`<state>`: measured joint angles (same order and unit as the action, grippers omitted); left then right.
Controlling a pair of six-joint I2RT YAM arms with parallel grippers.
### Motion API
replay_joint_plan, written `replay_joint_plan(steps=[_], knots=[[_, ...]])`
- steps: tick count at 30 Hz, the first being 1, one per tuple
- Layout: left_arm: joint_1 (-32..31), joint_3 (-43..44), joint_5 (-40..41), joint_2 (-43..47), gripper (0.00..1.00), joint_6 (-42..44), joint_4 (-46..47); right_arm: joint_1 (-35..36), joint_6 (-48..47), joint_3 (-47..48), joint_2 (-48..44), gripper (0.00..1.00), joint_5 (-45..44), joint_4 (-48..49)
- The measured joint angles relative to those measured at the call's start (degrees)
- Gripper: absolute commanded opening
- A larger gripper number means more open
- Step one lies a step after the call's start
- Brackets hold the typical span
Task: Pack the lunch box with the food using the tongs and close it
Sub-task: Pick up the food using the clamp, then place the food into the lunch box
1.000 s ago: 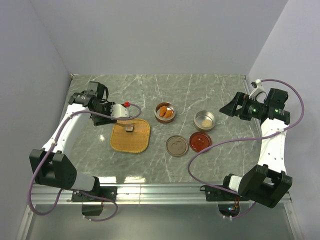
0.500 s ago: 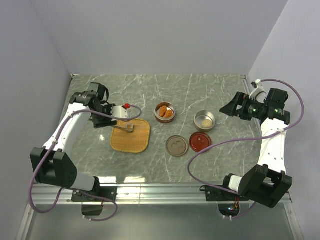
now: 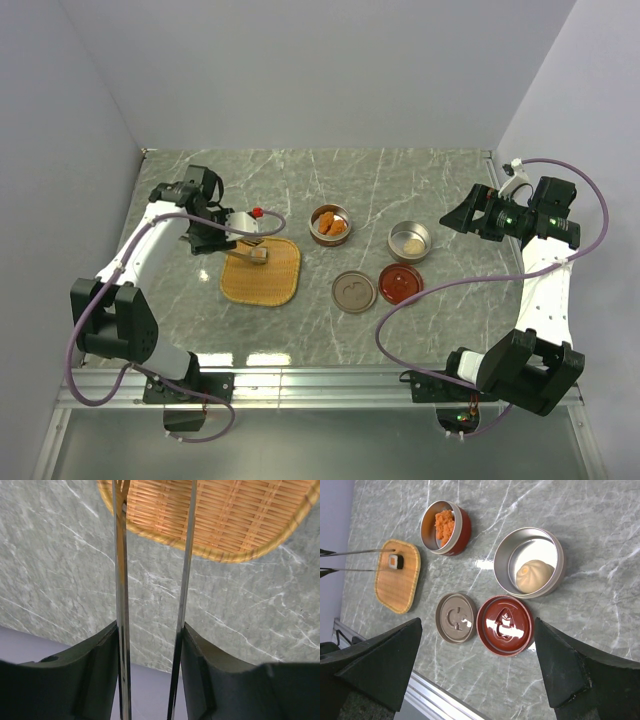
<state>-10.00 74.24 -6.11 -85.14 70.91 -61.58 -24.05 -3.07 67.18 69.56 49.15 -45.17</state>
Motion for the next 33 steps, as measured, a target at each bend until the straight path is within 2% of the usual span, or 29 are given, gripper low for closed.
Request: replay_joint_plan(steps=[7,17,21,27,33], knots=[[-0.20,-0.76,0.94,-0.07,0.40,0.02,0.50,0.00,0.00,0.00,0.00,1.00,0.02,0.00],[-2.25,0.11,1.33,-0.07,0.29,-1.79,-0.24,0.00,0.00,0.00,0.00,1.00,0.02,0.00],[-6.27,4.37,-0.39,-0.07,0.28,-4.66,-2.36,0.00,0.02,0.00,0.00,1.00,0.07,0.00],[-14.97,15.19,-4.46,-1.25,0.29,-12.96,-3.52,0.00,0.02,0.11,0.00,1.00,0.04,-0.28],[-23.85,25.00,-8.81,-8.55,0.29,-24.30,-0.52,0.00,0.50,1.05,0.00,1.00,-0.07,-0.37]])
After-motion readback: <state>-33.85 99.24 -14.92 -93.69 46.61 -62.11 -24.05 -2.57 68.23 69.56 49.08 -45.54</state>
